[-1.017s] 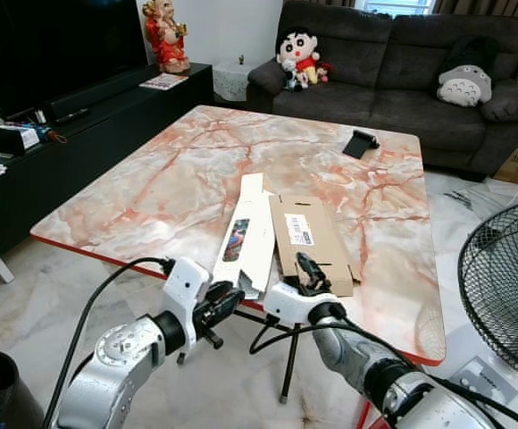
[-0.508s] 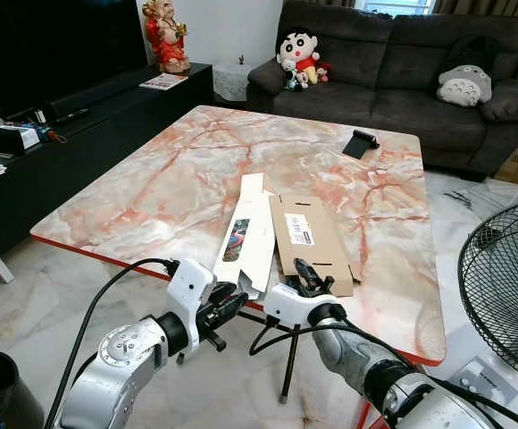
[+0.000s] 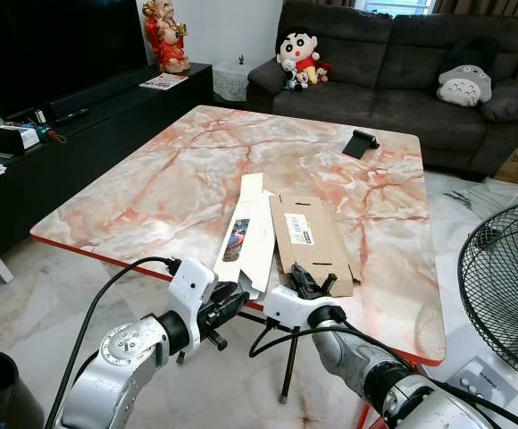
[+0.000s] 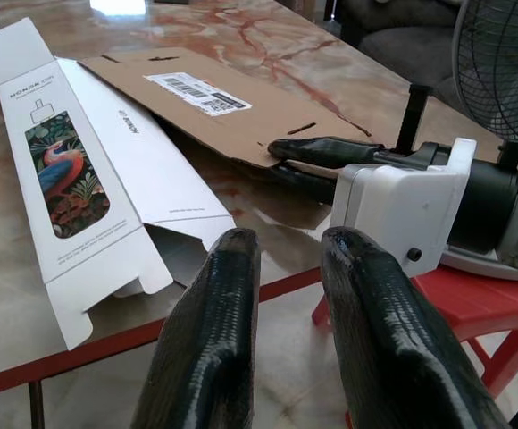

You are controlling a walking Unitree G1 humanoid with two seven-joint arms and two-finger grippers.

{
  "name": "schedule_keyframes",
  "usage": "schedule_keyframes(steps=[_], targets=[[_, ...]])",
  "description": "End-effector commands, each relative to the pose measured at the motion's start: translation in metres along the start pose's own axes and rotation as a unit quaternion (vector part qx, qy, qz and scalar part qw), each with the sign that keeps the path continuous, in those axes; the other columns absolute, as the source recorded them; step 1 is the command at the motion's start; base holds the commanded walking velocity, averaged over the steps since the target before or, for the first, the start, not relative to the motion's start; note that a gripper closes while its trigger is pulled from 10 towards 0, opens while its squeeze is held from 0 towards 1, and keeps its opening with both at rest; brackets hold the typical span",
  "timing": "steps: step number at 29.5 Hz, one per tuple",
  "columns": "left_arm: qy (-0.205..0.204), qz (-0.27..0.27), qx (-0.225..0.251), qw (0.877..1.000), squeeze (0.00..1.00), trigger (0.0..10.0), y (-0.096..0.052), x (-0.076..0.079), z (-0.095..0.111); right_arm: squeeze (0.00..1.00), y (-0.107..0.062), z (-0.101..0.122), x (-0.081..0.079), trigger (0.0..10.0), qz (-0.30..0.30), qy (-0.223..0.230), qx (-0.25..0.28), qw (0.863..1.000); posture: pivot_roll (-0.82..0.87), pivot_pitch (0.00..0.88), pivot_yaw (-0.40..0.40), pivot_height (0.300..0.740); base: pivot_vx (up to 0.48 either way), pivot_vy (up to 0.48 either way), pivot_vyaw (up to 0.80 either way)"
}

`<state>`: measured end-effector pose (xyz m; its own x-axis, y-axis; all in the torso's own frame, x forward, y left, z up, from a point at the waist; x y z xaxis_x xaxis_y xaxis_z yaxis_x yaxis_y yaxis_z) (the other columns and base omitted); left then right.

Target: Picking trash to rubbish bin

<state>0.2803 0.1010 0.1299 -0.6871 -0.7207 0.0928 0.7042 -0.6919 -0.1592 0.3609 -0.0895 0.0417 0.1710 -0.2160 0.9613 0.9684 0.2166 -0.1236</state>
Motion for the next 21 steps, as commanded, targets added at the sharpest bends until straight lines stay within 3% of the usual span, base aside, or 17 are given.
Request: schedule_keyframes(steps=[1,9,15,16,21], targets=[[0.012,-0.001,-0.002,1.0,0.0,10.0,0.002,0.0,0.003,0.0,0.0,-0.002,-0.001,0.0,0.008,0.006,-0.005,1.0,0.13,0.019,-0.047,0.74,0.0,0.0,0.0],[0.013,0.0,-0.002,1.0,0.0,10.0,0.002,0.0,0.002,0.0,-0.001,-0.002,-0.002,0.0,0.01,0.009,-0.005,1.0,0.13,0.017,-0.047,0.74,0.0,0.0,0.0],[0.014,0.044,0.021,0.999,0.0,10.0,0.006,-0.01,0.002,0.0,0.002,-0.006,0.005,0.0,-0.003,0.062,-0.031,0.998,0.13,0.014,-0.047,0.74,0.0,0.0,0.0],[0.009,0.056,0.031,0.998,0.0,10.0,0.008,-0.012,0.003,0.0,0.004,-0.008,0.01,10.0,-0.013,0.083,-0.039,0.996,0.13,0.014,-0.047,0.74,0.0,0.0,0.0],[0.008,0.074,0.054,0.996,0.0,10.0,0.013,-0.013,0.007,0.0,0.013,-0.01,0.032,10.0,-0.054,0.173,-0.063,0.981,0.13,0.006,-0.046,0.74,0.0,0.0,0.0]])
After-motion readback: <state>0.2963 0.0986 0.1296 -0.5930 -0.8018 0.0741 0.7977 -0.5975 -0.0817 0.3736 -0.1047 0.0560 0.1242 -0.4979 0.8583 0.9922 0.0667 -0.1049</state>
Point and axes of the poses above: a point about 5 cm out from each wrist's last joint towards the gripper, its own y axis pointing out of the wrist towards the gripper, its own z axis along the axis of the wrist's last joint, x = y × z, the point moved 3 cm from there along y, pointing out of the wrist towards the gripper, and after that the axes turned 6 degrees about -y, right-handed, at the moved point
